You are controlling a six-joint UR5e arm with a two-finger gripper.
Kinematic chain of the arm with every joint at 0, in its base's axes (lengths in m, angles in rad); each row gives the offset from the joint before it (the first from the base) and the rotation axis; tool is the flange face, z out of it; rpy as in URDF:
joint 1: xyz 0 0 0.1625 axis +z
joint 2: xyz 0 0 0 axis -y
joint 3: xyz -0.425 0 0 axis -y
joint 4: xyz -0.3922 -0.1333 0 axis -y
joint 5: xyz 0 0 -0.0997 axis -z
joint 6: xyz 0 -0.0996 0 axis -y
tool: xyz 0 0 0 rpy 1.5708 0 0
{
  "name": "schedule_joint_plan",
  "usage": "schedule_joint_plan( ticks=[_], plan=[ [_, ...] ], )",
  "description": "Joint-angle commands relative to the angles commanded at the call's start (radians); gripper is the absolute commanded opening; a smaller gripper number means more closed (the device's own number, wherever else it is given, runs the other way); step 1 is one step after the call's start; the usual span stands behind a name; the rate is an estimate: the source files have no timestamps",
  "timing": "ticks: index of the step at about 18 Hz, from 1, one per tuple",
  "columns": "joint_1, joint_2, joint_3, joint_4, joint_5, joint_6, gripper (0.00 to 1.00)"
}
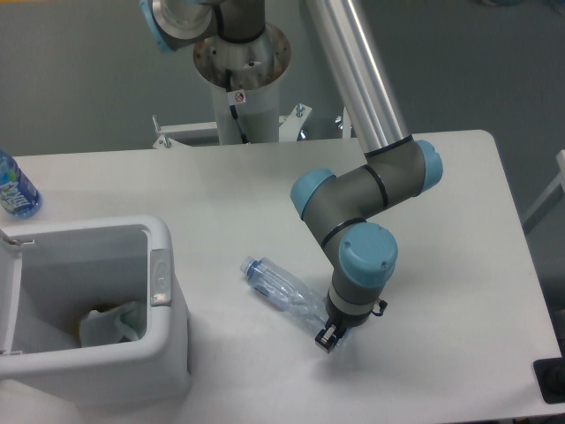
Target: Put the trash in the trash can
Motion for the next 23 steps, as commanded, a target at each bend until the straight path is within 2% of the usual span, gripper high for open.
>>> schedule_joint_plan(
  ticks=[1,6,9,11,13,14,18,23],
  plan=[
    [0.000,0.028,0.012,0.005,0.000,0.003,0.56],
    [-0.002,0.117,0.211,0.012,-0.008,0.009,0.56],
    [-0.002,0.161,0.287,0.073,-0.011,0.008,0.56],
    [-0.008,0.204,0.298,0.127,-0.011,0.012,0.56],
    [-0.044,0.235,0.298,0.214,-0.011,0.052,0.56],
    [-0.067,0.243,0.302,0.239,-0.011,0.061,0.56],
    [-0.159,0.278,0.313,0.256,-0.009,0.077,0.56],
    [-0.271,0.279,0.316,0.267,-0.009,0.111,0.56]
  ],
)
